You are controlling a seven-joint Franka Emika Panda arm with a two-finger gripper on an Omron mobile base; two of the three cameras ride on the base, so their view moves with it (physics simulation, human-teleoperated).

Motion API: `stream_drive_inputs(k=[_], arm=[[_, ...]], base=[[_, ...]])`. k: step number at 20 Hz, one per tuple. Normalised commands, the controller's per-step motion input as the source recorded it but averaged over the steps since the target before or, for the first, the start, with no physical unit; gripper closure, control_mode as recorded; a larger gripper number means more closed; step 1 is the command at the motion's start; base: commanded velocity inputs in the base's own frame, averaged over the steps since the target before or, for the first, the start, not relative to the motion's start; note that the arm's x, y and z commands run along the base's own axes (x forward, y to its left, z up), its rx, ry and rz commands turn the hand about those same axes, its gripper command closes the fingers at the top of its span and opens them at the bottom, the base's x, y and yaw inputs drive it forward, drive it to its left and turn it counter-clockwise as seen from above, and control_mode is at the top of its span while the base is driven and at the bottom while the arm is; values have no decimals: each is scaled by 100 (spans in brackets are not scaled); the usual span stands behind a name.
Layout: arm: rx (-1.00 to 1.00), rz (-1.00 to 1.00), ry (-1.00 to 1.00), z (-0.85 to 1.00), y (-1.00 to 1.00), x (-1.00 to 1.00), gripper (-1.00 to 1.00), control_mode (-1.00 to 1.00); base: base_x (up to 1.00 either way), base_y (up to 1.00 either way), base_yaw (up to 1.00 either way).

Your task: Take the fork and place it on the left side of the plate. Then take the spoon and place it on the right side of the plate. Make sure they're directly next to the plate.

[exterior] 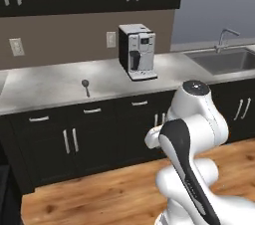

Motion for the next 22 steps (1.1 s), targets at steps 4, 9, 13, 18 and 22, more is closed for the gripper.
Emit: stream_drive_inputs(k=[4, 9, 13, 18, 22], arm=[[0, 0, 0, 0, 0, 0, -100, 100], [0, 0, 0, 0, 0, 0, -100, 100], [0, 0, 0, 0, 0, 0, -100, 100], [0, 0, 0, 0, 0, 0, -100, 100], [0, 0, 0, 0, 0, 0, -100, 100]], base=[[100, 63, 0], [100, 58, 0], [100, 53, -1], [98, 38, 0], [84, 37, 0]])
